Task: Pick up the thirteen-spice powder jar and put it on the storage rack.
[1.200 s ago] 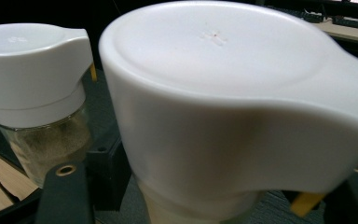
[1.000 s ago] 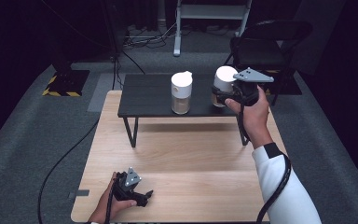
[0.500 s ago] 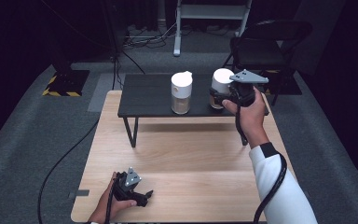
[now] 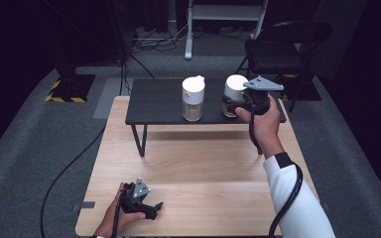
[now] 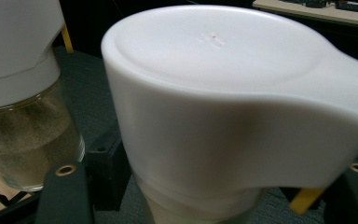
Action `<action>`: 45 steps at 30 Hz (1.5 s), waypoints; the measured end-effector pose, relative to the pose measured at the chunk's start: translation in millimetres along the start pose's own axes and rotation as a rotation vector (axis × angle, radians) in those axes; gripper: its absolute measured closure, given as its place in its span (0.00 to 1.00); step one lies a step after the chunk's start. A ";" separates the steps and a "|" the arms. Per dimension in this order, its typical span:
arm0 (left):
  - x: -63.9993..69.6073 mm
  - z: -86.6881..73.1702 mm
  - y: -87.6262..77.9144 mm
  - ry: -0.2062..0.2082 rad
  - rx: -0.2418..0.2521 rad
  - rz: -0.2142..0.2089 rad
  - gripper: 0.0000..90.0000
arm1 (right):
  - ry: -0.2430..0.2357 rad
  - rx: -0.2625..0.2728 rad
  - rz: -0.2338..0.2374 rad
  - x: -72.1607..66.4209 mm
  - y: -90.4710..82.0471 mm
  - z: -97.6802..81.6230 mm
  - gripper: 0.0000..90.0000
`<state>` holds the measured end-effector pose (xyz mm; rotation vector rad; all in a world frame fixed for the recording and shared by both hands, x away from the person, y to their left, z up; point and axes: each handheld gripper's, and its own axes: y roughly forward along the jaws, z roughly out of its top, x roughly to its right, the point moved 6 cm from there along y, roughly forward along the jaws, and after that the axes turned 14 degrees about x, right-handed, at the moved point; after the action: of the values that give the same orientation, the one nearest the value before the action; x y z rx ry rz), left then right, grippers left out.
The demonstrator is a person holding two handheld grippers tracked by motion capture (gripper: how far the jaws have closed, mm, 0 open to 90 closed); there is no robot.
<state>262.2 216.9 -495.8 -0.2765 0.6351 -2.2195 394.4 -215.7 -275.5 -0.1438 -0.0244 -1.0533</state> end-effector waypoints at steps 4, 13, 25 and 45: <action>0.0 0.0 0.0 0.000 0.000 0.000 0.00 | 0.007 -0.006 0.005 1.7 0.4 0.6 0.33; 0.0 0.0 0.0 0.000 0.000 0.000 0.00 | 0.007 -0.002 -0.003 5.6 -2.1 0.6 0.30; 0.1 0.0 0.0 0.000 0.000 0.000 0.00 | -0.097 -0.058 0.037 5.7 -11.3 9.5 0.02; -0.3 0.3 -0.1 0.004 -0.003 -0.001 0.00 | -0.169 -0.014 0.084 17.5 -71.3 7.8 0.02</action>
<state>262.4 217.0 -495.4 -0.2737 0.6411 -2.2208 341.6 -264.5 -258.6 -0.2439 -0.1623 -0.9554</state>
